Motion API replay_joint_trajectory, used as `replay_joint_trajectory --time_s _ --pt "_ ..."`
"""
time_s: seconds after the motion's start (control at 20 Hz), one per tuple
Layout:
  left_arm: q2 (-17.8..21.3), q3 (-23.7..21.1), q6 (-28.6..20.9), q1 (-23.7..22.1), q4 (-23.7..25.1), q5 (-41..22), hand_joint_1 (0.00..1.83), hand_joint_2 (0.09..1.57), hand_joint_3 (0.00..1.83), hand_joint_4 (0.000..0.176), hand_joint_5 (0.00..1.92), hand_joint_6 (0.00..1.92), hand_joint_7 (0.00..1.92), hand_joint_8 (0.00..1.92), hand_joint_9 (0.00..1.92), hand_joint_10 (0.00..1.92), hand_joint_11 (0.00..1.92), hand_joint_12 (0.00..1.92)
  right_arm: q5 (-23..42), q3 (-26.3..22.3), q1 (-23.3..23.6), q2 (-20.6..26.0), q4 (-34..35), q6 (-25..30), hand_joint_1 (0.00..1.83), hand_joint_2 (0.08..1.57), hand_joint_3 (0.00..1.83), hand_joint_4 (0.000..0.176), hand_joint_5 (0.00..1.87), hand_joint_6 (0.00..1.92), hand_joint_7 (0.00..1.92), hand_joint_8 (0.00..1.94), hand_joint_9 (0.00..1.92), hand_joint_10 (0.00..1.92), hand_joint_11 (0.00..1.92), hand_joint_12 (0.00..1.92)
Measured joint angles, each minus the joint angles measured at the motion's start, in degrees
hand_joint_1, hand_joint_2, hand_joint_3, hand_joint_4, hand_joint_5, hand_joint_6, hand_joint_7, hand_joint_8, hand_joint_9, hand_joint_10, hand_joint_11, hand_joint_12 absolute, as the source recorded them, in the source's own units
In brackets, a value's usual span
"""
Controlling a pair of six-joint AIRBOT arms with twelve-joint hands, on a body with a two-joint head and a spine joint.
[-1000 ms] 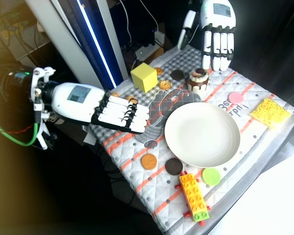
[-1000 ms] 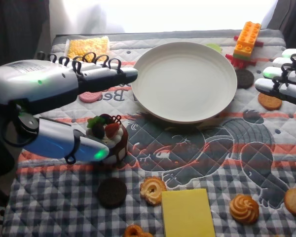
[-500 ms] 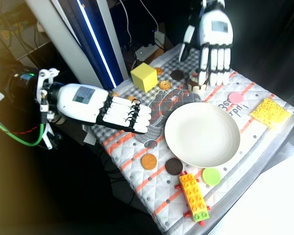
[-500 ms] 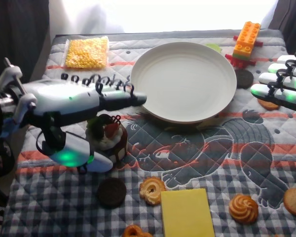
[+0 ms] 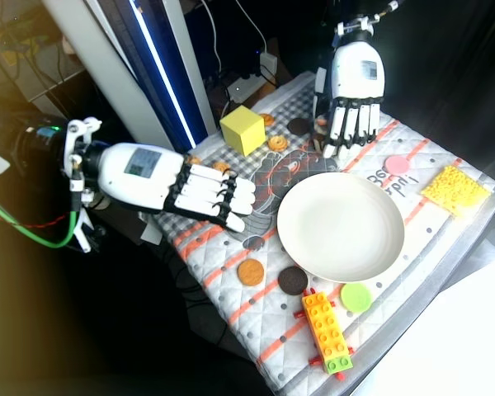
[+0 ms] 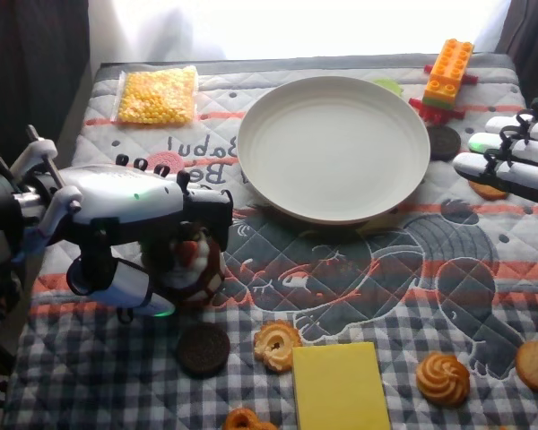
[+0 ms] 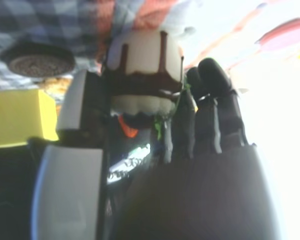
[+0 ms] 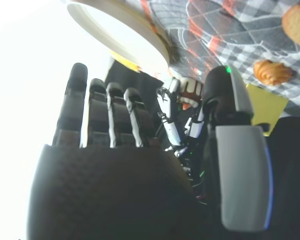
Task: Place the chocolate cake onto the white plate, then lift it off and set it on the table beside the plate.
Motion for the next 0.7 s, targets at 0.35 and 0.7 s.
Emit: replay_joint_trajectory --time_s 0.35,0.7 --pt "0.0 0.1 0.0 0.5 -1.3 -0.4 1.25 1.35 0.00 0.000 0.12 1.79 0.52 1.73 0.22 1.91 0.30 1.92 0.0 0.1 0.0 -0.4 0.3 0.2 0.61 1.21 0.00 0.000 0.00 0.00 0.00 0.00 0.00 0.00 0.00 0.29" --pt "1.3 -0.1 0.1 -8.7 0.7 -2.5 1.47 1.29 0.00 0.000 0.23 1.72 0.07 1.56 0.45 1.73 0.33 1.88 0.0 0.2 -0.1 -0.4 0.5 0.2 0.63 1.20 0.00 0.000 0.00 0.00 0.00 0.00 0.00 0.00 0.00 0.24"
